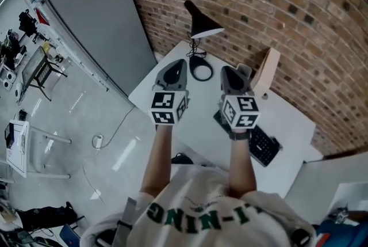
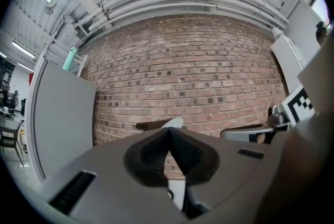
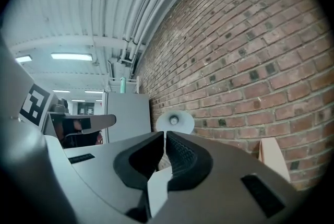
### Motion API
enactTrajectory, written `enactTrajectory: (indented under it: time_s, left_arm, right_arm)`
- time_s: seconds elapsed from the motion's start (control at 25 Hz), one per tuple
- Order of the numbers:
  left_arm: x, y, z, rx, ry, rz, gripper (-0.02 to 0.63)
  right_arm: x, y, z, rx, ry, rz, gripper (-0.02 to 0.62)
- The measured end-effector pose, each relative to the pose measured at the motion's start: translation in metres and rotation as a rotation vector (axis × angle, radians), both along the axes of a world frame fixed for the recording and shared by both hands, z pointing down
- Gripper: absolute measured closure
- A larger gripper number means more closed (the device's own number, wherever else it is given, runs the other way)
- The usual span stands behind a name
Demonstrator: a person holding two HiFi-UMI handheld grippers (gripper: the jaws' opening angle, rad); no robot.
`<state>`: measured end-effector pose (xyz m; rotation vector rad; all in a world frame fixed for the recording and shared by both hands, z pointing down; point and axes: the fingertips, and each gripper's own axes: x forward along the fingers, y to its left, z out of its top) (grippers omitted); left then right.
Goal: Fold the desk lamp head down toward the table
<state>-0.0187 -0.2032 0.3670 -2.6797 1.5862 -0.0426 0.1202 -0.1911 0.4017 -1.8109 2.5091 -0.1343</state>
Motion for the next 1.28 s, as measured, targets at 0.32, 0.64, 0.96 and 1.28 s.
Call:
enactTrajectory:
  time_s: [0.32,0.64,0.96,1.28]
  left_arm:
    - [-0.008,-0.054,0.006,-0.033,-0.005,0.025,0.606]
    - [-0.014,-0.094,0.002,-0.018,0.009,0.059,0.606]
    - [-0.008,-0.113,0.013,-0.048,0.014,0.08,0.606]
    - [-0.01,-0.123,0.018,-0.055,0.0,0.072,0.606]
  right_arm:
    - [-0.007,-0.059,-0.014,-0.004,-0.038,-0.011,0.598]
    - [-0.001,-0.097,-0.022,0.022,0.031,0.029,0.598]
    - [0.012,-0.122,-0.014,0.005,0.13,0.048,0.551]
    - [0.026,-0.155,-0.01,0.007,0.224,0.05,0.512]
